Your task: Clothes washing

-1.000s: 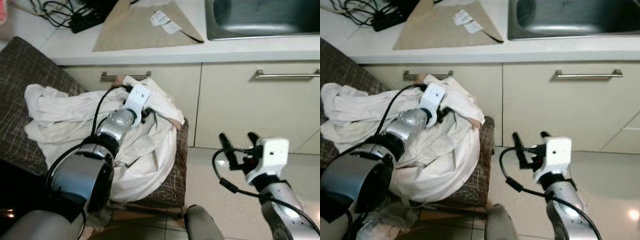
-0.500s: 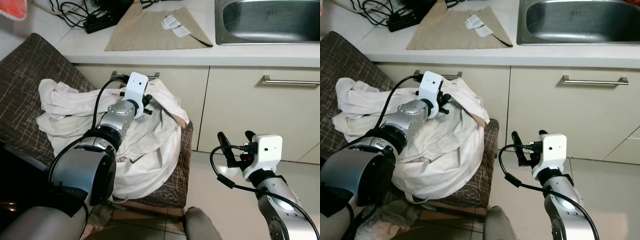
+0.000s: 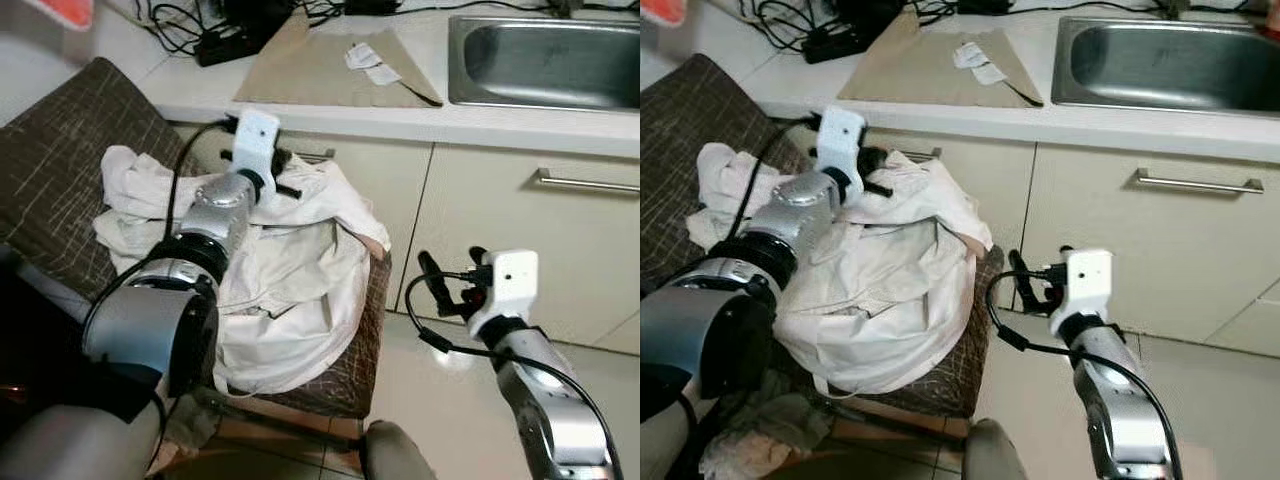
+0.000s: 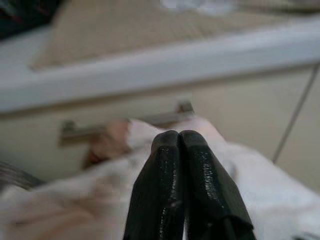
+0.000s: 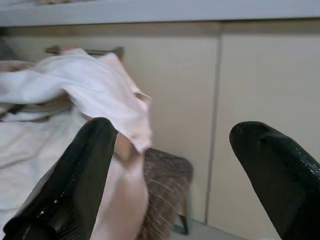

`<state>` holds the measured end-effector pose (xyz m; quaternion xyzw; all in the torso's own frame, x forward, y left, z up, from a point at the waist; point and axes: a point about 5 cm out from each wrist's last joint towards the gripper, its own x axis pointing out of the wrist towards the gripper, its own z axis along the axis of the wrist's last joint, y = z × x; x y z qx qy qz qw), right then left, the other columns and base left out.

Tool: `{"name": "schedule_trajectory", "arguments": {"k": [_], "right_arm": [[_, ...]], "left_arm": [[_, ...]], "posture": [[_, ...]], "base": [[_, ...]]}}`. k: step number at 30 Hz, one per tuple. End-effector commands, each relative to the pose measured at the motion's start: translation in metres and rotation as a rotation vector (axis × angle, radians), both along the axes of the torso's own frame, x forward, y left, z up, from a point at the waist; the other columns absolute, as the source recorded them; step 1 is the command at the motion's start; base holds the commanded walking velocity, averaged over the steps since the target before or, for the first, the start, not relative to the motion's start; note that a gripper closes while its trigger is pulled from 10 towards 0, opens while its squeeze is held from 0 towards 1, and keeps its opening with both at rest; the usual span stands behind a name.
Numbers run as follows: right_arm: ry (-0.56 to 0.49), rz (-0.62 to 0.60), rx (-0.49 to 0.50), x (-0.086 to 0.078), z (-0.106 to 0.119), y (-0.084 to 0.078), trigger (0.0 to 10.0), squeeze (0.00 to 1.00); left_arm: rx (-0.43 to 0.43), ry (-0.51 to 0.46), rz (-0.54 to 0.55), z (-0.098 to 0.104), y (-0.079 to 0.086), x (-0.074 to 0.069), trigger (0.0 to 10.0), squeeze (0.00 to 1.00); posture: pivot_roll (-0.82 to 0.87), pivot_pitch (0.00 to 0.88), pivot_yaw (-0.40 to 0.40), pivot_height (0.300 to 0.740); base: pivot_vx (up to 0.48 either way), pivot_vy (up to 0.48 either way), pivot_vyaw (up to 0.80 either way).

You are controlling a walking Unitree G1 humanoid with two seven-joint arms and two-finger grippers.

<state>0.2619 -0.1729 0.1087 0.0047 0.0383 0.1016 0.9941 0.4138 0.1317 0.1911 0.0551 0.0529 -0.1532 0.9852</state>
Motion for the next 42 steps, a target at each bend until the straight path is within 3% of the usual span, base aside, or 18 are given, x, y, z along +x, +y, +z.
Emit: {"name": "schedule_trajectory", "arguments": {"k": [1,8,10,11,12,13,14,16,18,24,34,42], "right_arm": [[0.002,0.021,0.008,0.005,-0.002,0.006,10.0,0.00],[-0.006,0.086,0.020,0.027,-0.004,0.021,10.0,0.00],[-0.006,0.105,0.022,0.033,-0.005,0.026,10.0,0.00],[-0.008,0.113,0.024,0.036,-0.006,0.028,10.0,0.00],[-0.012,0.114,0.028,0.037,-0.006,0.029,10.0,0.00],[-0.012,0.114,0.028,0.037,-0.006,0.029,10.0,0.00],[-0.026,0.124,0.018,0.036,-0.004,0.029,10.0,0.00],[-0.059,0.137,-0.007,0.031,-0.003,0.027,10.0,0.00],[-0.084,0.151,-0.026,0.026,-0.002,0.024,10.0,0.00],[-0.123,0.200,-0.058,0.011,0.001,0.021,10.0,0.00],[-0.082,0.206,-0.034,-0.037,-0.002,0.012,10.0,0.00],[-0.068,0.190,-0.005,-0.061,0.006,0.015,10.0,0.00]], "left_arm": [[-0.028,-0.043,0.002,0.013,0.007,0.003,0.0,0.00],[-0.067,-0.207,0.002,0.054,0.029,0.006,0.0,0.00],[0.054,-0.210,-0.018,0.050,0.031,0.004,0.0,0.00],[0.142,-0.191,-0.019,0.041,0.029,0.003,2.4,0.00],[0.171,-0.180,-0.003,0.035,0.030,0.003,10.0,0.00],[0.171,-0.180,-0.003,0.035,0.030,0.003,10.0,0.00],[0.185,-0.163,-0.012,0.028,0.028,0.001,10.0,1.00],[0.204,-0.160,-0.016,0.023,0.027,0.000,10.0,1.00],[0.285,-0.155,0.000,0.018,0.029,0.000,10.0,1.00],[0.309,-0.124,0.022,0.016,0.028,0.002,10.0,1.00],[0.398,-0.057,-0.091,0.011,-0.009,0.003,10.0,1.00],[0.471,-0.004,-0.107,-0.011,-0.019,-0.003,10.0,1.00]], "posture": [[-0.38,0.000,0.081,0.719],[-0.28,0.000,0.053,0.719],[-0.24,0.000,0.045,0.719],[-0.23,0.000,0.041,0.719],[-0.23,0.000,0.041,0.719],[-0.23,0.000,0.041,0.719],[-0.21,0.000,0.040,0.719],[-0.22,0.000,0.045,0.719],[-0.23,0.000,0.050,0.719],[-0.30,0.000,0.083,0.719],[-0.44,0.020,0.152,0.719],[-0.50,0.060,0.179,0.719]], "base": [[0.000,0.000,0.00],[0.000,0.000,0.00],[0.000,0.000,0.00],[0.000,0.000,0.00],[0.000,0.000,0.00],[0.000,0.000,0.00],[0.000,0.000,0.00],[0.000,0.000,0.00],[0.000,0.000,0.00],[0.000,0.000,0.00],[0.000,0.000,0.00],[0.000,0.000,0.00]]}}
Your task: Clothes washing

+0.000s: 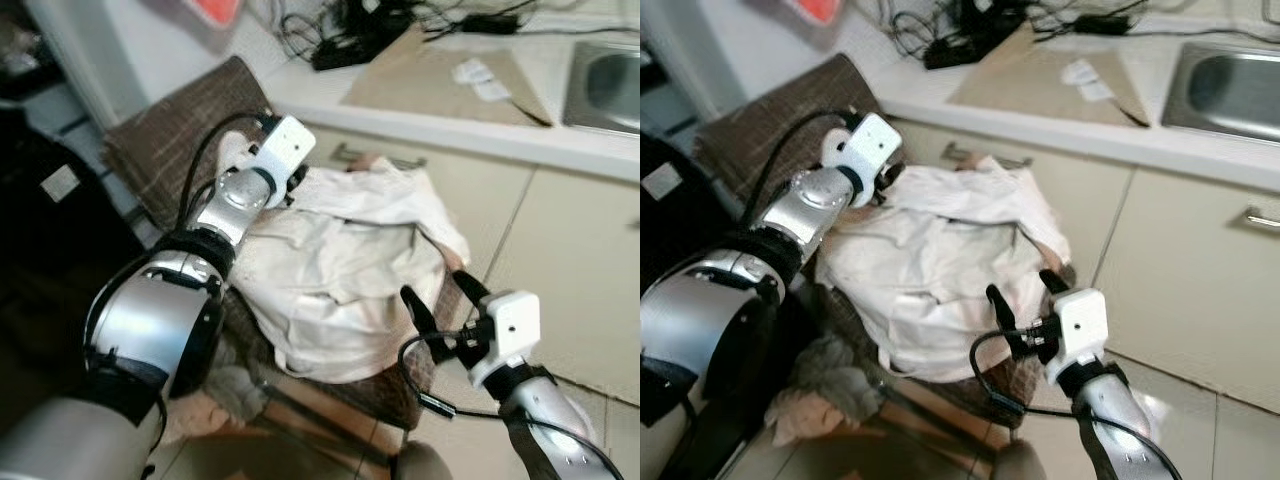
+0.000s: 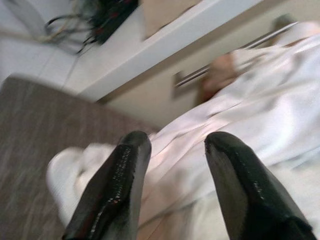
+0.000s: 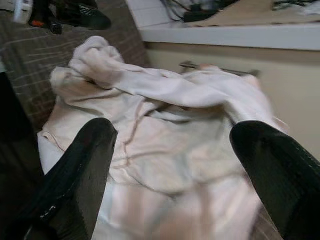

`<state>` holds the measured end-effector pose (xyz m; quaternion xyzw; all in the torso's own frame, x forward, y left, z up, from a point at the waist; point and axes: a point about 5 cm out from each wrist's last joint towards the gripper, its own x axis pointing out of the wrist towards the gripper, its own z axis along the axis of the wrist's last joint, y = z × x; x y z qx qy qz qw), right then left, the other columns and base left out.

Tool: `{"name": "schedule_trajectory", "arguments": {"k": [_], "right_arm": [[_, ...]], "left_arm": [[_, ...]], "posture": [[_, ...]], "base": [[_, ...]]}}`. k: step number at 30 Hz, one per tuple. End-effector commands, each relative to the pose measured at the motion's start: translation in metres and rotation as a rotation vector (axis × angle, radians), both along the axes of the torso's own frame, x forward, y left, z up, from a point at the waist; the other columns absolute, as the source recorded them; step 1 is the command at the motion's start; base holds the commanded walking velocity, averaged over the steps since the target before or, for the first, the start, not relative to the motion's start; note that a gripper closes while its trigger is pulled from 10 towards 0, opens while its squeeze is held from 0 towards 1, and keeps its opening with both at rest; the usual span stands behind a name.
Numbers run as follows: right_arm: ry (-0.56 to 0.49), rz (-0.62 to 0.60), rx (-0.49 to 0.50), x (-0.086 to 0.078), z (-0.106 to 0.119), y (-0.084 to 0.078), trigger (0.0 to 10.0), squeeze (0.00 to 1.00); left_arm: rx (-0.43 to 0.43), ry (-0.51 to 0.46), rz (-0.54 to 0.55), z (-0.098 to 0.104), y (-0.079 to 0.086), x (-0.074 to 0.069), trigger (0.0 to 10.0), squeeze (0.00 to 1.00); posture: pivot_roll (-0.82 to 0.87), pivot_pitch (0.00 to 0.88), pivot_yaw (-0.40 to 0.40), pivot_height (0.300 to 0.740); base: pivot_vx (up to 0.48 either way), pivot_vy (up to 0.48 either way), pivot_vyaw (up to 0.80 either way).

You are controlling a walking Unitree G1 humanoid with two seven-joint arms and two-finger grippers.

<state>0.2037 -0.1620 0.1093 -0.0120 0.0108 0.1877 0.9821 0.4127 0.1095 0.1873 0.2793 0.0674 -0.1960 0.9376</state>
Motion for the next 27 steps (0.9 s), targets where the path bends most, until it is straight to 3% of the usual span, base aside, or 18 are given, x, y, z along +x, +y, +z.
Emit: {"name": "schedule_trajectory", "arguments": {"k": [1,9,20,24,27], "right_arm": [[-0.008,0.016,0.016,-0.002,0.005,0.004,10.0,0.00],[0.041,-0.009,-0.001,-0.024,0.006,0.001,10.0,0.00],[0.059,-0.047,0.019,-0.039,0.011,0.005,10.0,0.00],[0.065,-0.062,0.019,-0.045,0.014,0.006,10.0,0.00],[0.080,-0.095,0.018,-0.052,0.015,0.005,10.0,0.00]], "left_arm": [[0.021,0.021,0.020,-0.007,0.004,-0.001,10.0,1.00],[0.010,0.045,0.015,-0.012,-0.007,-0.003,10.0,1.00],[0.021,0.057,0.045,-0.010,-0.004,-0.002,10.0,1.00],[0.002,0.074,0.044,-0.014,-0.009,-0.003,10.0,1.00],[-0.025,0.117,0.014,-0.027,-0.022,-0.009,10.0,1.00]], "posture": [[-0.50,0.060,0.179,0.719],[-0.54,0.128,0.197,0.719],[-0.58,0.180,0.203,0.719],[-0.60,0.191,0.204,0.719],[-0.63,0.208,0.202,0.719]], "base": [[0.000,0.000,0.00],[0.000,0.000,0.00],[0.000,0.000,0.00],[0.000,0.000,0.00],[0.000,0.000,0.00]]}}
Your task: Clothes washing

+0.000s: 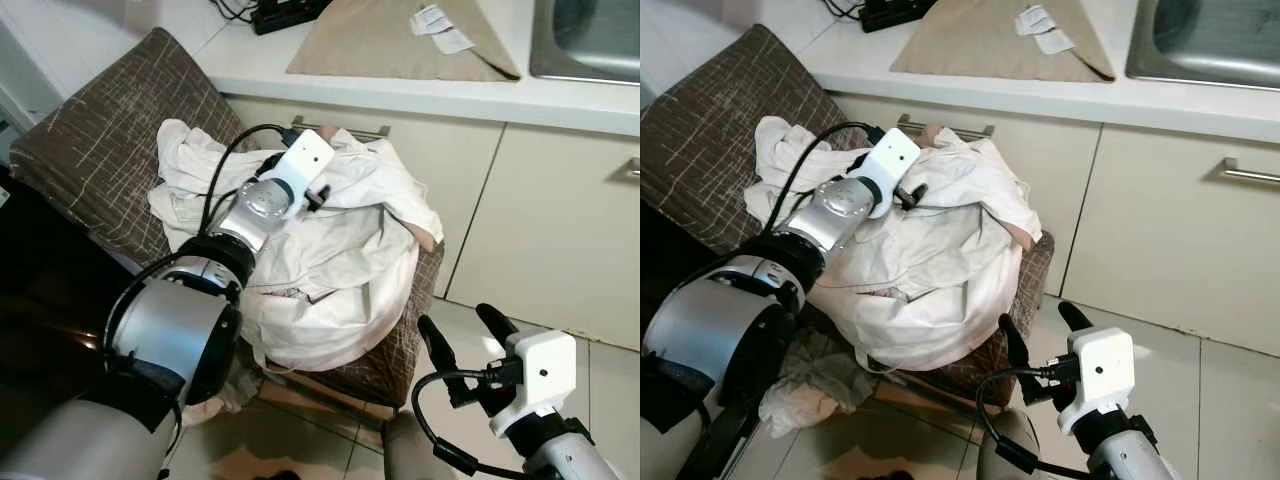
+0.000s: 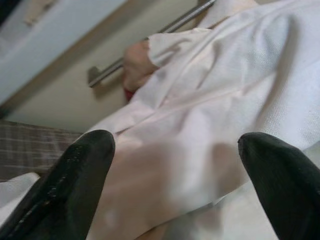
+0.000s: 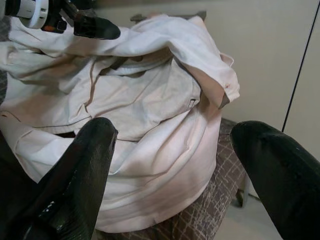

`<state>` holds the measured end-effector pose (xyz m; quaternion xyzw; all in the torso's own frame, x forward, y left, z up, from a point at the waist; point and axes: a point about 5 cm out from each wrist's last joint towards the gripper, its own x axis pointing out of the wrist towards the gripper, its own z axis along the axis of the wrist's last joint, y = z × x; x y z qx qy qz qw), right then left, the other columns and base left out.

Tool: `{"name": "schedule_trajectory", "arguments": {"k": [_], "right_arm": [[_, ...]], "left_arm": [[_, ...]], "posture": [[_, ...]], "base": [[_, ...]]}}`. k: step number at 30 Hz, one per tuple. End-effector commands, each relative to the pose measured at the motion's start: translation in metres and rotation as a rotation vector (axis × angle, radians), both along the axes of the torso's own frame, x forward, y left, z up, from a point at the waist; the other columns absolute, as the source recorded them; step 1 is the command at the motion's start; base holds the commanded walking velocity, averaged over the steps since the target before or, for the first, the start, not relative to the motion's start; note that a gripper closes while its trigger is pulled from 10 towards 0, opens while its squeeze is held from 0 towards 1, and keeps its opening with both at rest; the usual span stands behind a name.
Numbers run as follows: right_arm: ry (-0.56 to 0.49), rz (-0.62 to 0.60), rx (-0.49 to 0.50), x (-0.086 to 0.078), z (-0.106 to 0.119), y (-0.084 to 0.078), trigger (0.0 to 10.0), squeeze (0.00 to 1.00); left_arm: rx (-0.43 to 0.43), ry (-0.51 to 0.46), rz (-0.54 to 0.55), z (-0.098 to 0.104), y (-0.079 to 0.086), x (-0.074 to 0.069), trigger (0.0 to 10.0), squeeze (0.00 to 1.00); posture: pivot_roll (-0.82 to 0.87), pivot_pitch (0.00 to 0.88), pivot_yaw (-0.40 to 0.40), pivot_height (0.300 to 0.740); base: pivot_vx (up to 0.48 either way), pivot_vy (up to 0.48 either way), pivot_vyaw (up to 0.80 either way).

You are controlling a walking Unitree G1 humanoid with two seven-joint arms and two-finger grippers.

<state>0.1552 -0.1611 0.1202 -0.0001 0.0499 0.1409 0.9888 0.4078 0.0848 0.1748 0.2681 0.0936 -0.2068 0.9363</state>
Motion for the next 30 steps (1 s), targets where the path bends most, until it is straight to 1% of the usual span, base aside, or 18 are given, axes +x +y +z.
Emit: {"name": "schedule_trajectory", "arguments": {"k": [1,2,3,5,6,7,9,12,13,18,22,26,28,29,30], "right_arm": [[0.003,-0.005,0.012,-0.005,0.004,0.004,10.0,0.00],[0.003,-0.005,0.012,-0.005,0.004,0.004,10.0,0.00],[0.012,-0.011,0.012,-0.009,0.004,0.005,10.0,0.00],[0.017,-0.013,0.011,-0.011,0.004,0.005,10.0,0.00],[0.022,-0.017,0.009,-0.012,0.004,0.005,10.0,0.00],[0.027,-0.026,0.008,-0.014,0.005,0.005,10.0,0.00],[0.029,-0.031,0.008,-0.016,0.005,0.005,10.0,0.00],[0.038,-0.036,0.005,-0.020,0.006,0.006,10.0,0.00],[0.042,-0.038,0.006,-0.021,0.006,0.007,10.0,0.00],[0.053,-0.040,0.004,-0.024,0.005,0.009,10.0,0.00],[0.057,-0.049,0.000,-0.024,0.005,0.007,10.0,0.00],[0.059,-0.052,-0.002,-0.024,0.005,0.006,10.0,0.00],[0.060,-0.053,-0.002,-0.024,0.005,0.006,10.0,0.00],[0.061,-0.054,-0.003,-0.024,0.004,0.006,10.0,0.00],[0.061,-0.055,-0.003,-0.023,0.004,0.006,10.0,0.00]], "left_arm": [[-0.017,0.066,0.010,-0.017,0.000,-0.005,10.0,1.00],[-0.017,0.066,0.010,-0.017,0.000,-0.005,10.0,1.00],[-0.025,0.084,-0.009,-0.022,-0.008,-0.009,10.0,1.00],[-0.027,0.092,-0.016,-0.024,-0.010,-0.010,10.0,1.00],[-0.022,0.095,-0.025,-0.027,-0.014,-0.011,10.0,0.00],[-0.019,0.100,-0.043,-0.031,-0.020,-0.014,10.0,0.00],[-0.026,0.111,-0.059,-0.034,-0.024,-0.016,10.0,0.00],[-0.005,0.121,-0.093,-0.041,-0.035,-0.022,10.0,0.00],[-0.011,0.122,-0.097,-0.042,-0.037,-0.023,10.0,0.00],[-0.024,0.134,-0.109,-0.045,-0.042,-0.025,10.0,0.00],[-0.033,0.131,-0.117,-0.043,-0.044,-0.025,10.0,0.00],[-0.016,0.133,-0.119,-0.045,-0.043,-0.026,10.0,0.00],[0.010,0.139,-0.113,-0.047,-0.040,-0.026,10.0,0.00],[0.036,0.147,-0.091,-0.048,-0.033,-0.024,10.0,0.00],[0.031,0.157,-0.057,-0.047,-0.027,-0.022,10.0,0.00]], "posture": [[-0.63,0.208,0.202,0.719],[-0.63,0.208,0.202,0.719],[-0.64,0.220,0.202,0.719],[-0.65,0.222,0.201,0.719],[-0.65,0.226,0.201,0.719],[-0.66,0.235,0.204,0.719],[-0.66,0.238,0.205,0.719],[-0.67,0.248,0.207,0.719],[-0.67,0.248,0.206,0.719],[-0.67,0.253,0.209,0.719],[-0.68,0.255,0.209,0.719],[-0.67,0.255,0.208,0.719],[-0.67,0.254,0.207,0.719],[-0.67,0.254,0.207,0.719],[-0.67,0.252,0.207,0.719]], "base": [[0.000,0.000,0.00],[0.000,0.000,0.00],[0.000,0.000,0.00],[0.000,0.000,0.00],[0.000,0.000,0.00],[0.000,0.000,0.00],[0.000,0.000,0.00],[0.000,0.000,0.00],[0.000,0.000,0.00],[0.000,0.000,0.00],[0.000,0.000,0.00],[0.000,0.000,0.00],[0.000,0.000,0.00],[0.000,0.000,0.00],[0.000,0.000,0.00]]}}
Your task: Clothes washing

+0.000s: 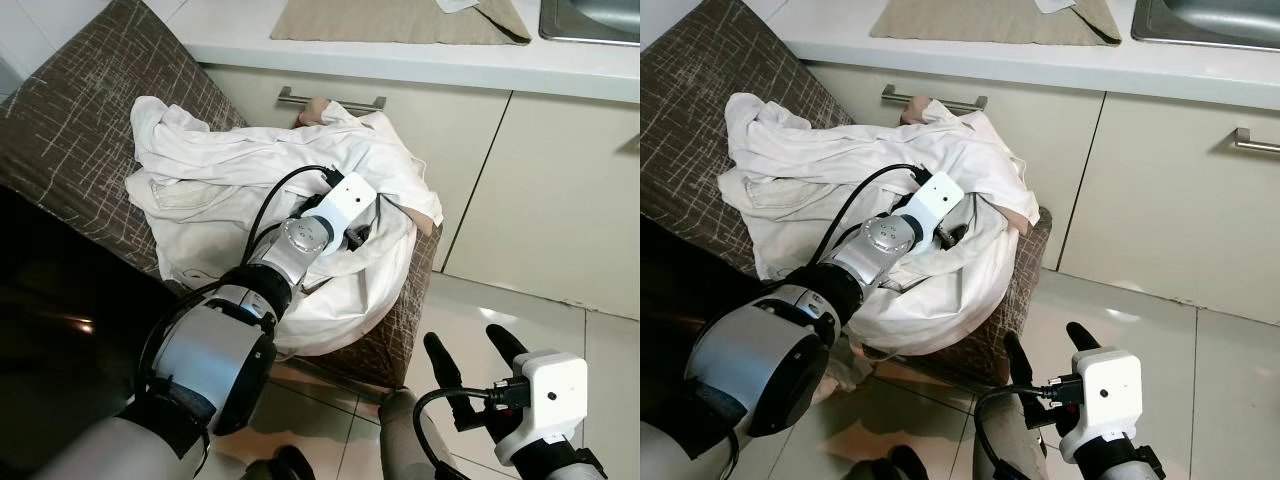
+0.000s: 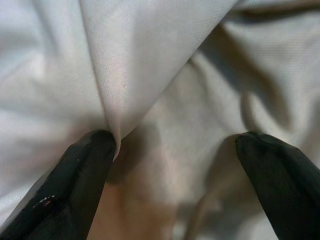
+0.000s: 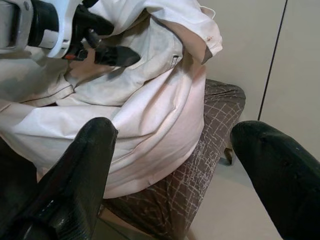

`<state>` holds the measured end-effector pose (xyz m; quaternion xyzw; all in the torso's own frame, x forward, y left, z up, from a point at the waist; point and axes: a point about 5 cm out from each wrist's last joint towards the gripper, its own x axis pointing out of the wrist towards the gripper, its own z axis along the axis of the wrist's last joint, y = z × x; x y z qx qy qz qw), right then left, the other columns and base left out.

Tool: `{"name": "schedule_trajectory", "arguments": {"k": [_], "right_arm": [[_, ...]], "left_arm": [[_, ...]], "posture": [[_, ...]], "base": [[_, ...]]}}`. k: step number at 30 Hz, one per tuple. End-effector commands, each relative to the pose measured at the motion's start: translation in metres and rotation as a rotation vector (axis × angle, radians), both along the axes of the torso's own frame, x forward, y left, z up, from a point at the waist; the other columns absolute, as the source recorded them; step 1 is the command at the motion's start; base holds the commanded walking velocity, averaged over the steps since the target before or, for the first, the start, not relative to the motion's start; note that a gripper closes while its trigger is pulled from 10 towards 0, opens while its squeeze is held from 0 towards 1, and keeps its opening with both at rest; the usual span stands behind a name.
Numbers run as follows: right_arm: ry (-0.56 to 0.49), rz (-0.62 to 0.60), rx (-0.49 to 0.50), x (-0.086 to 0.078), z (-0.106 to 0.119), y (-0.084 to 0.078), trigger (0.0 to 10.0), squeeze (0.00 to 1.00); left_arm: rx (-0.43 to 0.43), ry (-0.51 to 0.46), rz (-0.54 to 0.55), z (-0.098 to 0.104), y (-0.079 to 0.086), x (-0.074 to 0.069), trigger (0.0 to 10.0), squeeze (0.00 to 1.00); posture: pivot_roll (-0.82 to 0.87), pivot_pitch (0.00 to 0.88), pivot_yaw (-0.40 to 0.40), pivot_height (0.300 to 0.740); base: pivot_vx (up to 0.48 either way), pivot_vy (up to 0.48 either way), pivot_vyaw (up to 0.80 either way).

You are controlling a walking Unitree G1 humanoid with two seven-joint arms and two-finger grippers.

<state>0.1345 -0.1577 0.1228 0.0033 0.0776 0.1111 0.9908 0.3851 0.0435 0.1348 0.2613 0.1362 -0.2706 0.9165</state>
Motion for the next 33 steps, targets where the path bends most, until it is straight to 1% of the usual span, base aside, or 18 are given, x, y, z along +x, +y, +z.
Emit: {"name": "schedule_trajectory", "arguments": {"k": [1,5,6,8,9,10,12,13,14,16,17,18,19,22,25,29,32,33], "right_arm": [[0.007,0.004,0.001,-0.001,0.001,0.002,10.0,0.00],[0.010,0.005,0.004,0.002,-0.001,0.001,10.0,0.00],[0.010,0.005,0.004,0.002,-0.001,0.001,10.0,0.00],[0.010,0.012,0.005,0.005,-0.003,0.002,10.0,0.00],[0.010,0.012,0.005,0.005,-0.003,0.002,10.0,0.00],[0.010,0.017,0.006,0.007,-0.004,0.002,10.0,0.00],[0.011,0.020,0.006,0.008,-0.005,0.002,10.0,0.00],[0.011,0.026,0.006,0.010,-0.006,0.002,10.0,0.00],[0.011,0.026,0.006,0.010,-0.006,0.002,10.0,0.00],[0.009,0.036,0.007,0.013,-0.007,0.002,10.0,0.00],[0.009,0.036,0.007,0.013,-0.007,0.002,10.0,0.00],[0.009,0.040,0.006,0.015,-0.007,0.003,10.0,0.00],[0.009,0.040,0.006,0.015,-0.007,0.003,10.0,0.00],[0.010,0.049,0.005,0.018,-0.010,0.003,10.0,0.00],[0.012,0.055,0.003,0.020,-0.012,0.003,10.0,0.00],[0.012,0.059,0.001,0.021,-0.013,0.002,10.0,0.00],[0.011,0.064,0.000,0.024,-0.014,0.002,10.0,0.00],[0.011,0.069,-0.002,0.025,-0.015,0.002,10.0,0.00]], "left_arm": [[0.025,0.038,0.085,-0.005,0.023,0.004,10.0,0.00],[0.018,0.014,0.159,0.006,0.043,0.012,10.0,0.00],[0.018,0.014,0.159,0.006,0.043,0.012,10.0,0.00],[0.003,-0.030,0.206,0.016,0.055,0.017,10.0,0.00],[0.003,-0.030,0.206,0.016,0.055,0.017,10.0,0.00],[-0.012,-0.063,0.237,0.026,0.066,0.022,10.0,0.00],[-0.013,-0.070,0.243,0.028,0.068,0.023,10.0,0.00],[0.013,-0.077,0.253,0.028,0.074,0.023,10.0,0.00],[0.013,-0.077,0.253,0.028,0.074,0.023,10.0,0.00],[0.071,-0.087,0.292,0.026,0.089,0.023,10.0,0.00],[0.071,-0.087,0.292,0.026,0.089,0.023,10.0,0.00],[0.081,-0.094,0.322,0.027,0.098,0.023,10.0,0.00],[0.081,-0.094,0.322,0.027,0.098,0.023,10.0,0.00],[0.090,-0.138,0.376,0.039,0.116,0.027,10.0,0.00],[0.082,-0.160,0.387,0.049,0.123,0.029,10.0,0.00],[0.078,-0.177,0.400,0.056,0.128,0.031,10.0,0.00],[0.107,-0.168,0.415,0.054,0.136,0.029,10.0,0.00],[0.147,-0.142,0.416,0.046,0.141,0.027,10.0,0.00]], "posture": [[-0.66,0.249,0.206,0.719],[-0.65,0.242,0.205,0.719],[-0.65,0.242,0.205,0.719],[-0.63,0.231,0.201,0.719],[-0.63,0.231,0.201,0.719],[-0.62,0.223,0.197,0.719],[-0.62,0.221,0.196,0.719],[-0.61,0.215,0.194,0.719],[-0.61,0.215,0.194,0.719],[-0.60,0.208,0.192,0.719],[-0.60,0.208,0.192,0.719],[-0.60,0.201,0.190,0.719],[-0.60,0.201,0.190,0.719],[-0.59,0.183,0.188,0.719],[-0.58,0.168,0.187,0.719],[-0.58,0.160,0.186,0.719],[-0.57,0.150,0.187,0.719],[-0.57,0.148,0.186,0.719]], "base": [[0.000,0.000,0.00],[0.000,0.000,0.00],[0.000,0.000,0.00],[0.000,0.000,0.00],[0.000,0.000,0.00],[0.000,0.000,0.00],[0.000,0.000,0.00],[0.000,0.000,0.00],[0.000,0.000,0.00],[0.000,0.000,0.00],[0.000,0.000,0.00],[0.000,0.000,0.00],[0.000,0.000,0.00],[0.000,0.000,0.00],[0.000,0.000,0.00],[0.000,0.000,0.00],[0.000,0.000,0.00],[0.000,0.000,0.00]]}}
